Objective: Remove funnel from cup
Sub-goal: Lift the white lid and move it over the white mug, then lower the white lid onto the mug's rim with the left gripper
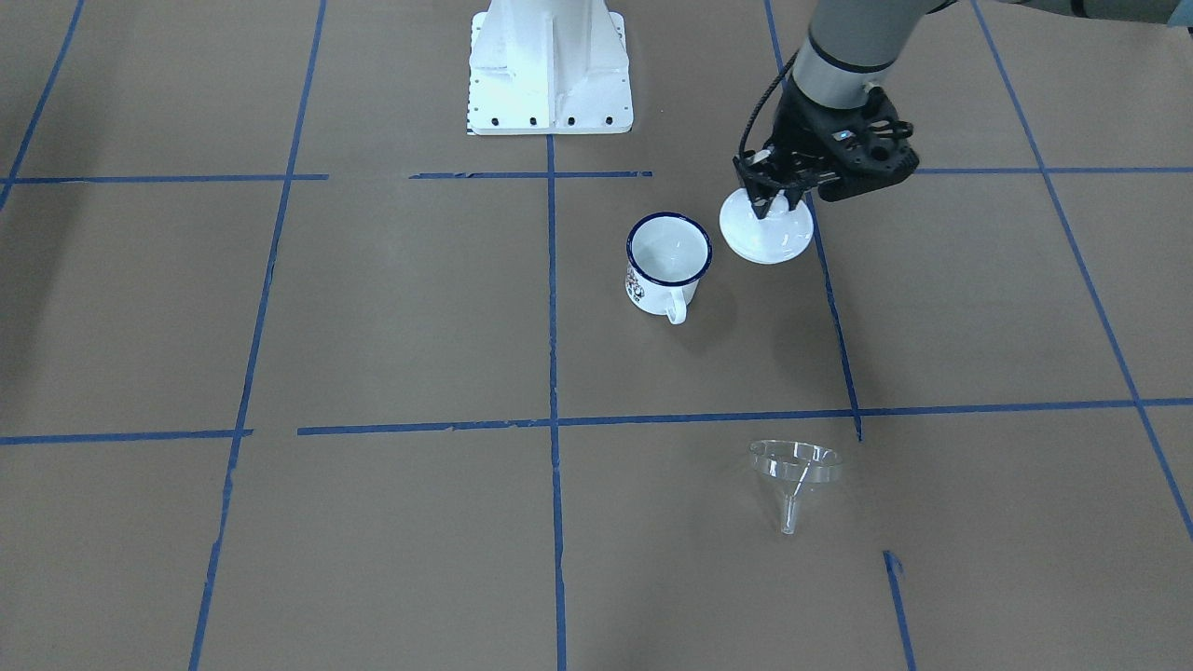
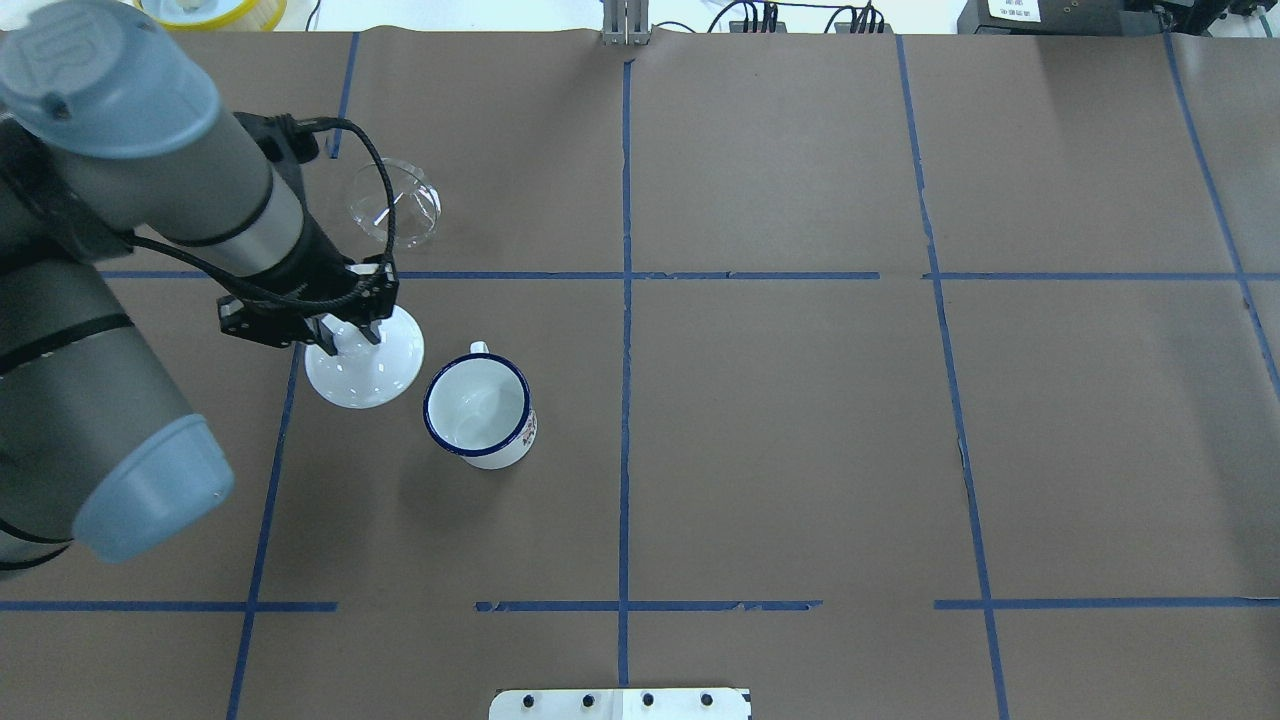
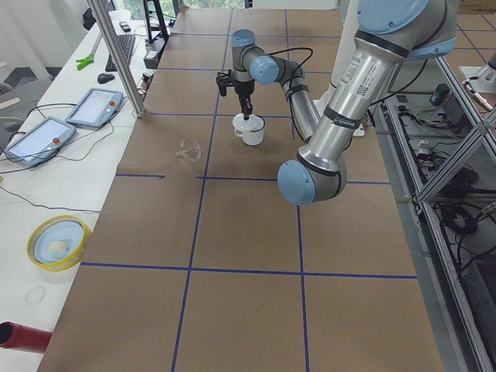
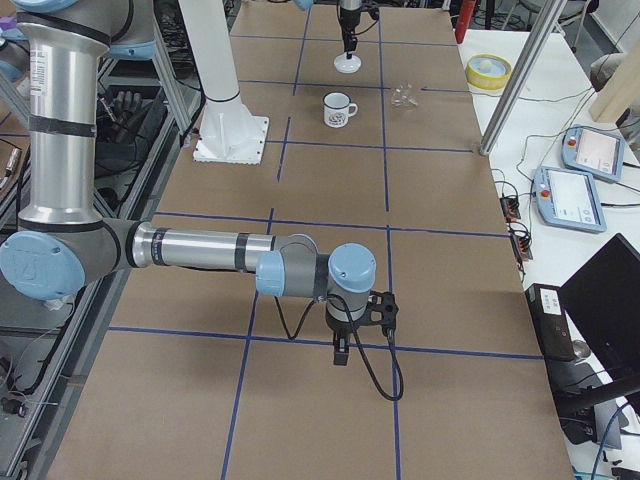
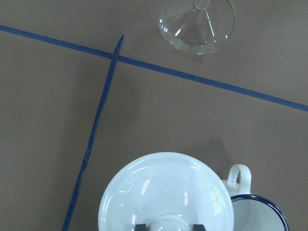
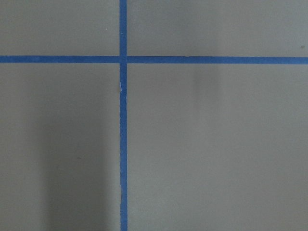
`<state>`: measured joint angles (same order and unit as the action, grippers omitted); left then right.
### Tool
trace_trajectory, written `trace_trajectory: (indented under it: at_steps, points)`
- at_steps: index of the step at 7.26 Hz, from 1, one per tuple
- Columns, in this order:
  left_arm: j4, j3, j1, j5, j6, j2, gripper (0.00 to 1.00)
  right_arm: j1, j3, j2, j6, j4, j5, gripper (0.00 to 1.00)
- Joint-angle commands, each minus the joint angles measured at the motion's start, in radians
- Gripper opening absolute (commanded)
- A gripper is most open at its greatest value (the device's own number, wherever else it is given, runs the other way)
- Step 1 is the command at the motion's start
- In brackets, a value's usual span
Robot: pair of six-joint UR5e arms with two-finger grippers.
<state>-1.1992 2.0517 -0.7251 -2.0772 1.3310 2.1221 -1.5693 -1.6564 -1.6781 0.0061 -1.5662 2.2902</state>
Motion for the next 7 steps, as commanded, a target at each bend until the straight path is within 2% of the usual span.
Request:
trace_trajectory:
  at_steps: [1, 3, 7]
  points:
    - [-0.051, -0.105, 0.042, -0.003, 0.047, 0.093, 0.00, 0.000, 0.000, 0.000, 0.000, 0.000, 0.000, 1.00]
    - [-0.130, -0.175, 0.079, -0.001, 0.050, 0.091, 0.00, 0.000, 0.000, 0.000, 0.000, 0.000, 0.000, 1.00]
    - [-0.132, -0.170, 0.087, -0.003, 0.050, 0.084, 0.00, 0.000, 0.000, 0.000, 0.000, 0.000, 0.000, 1.00]
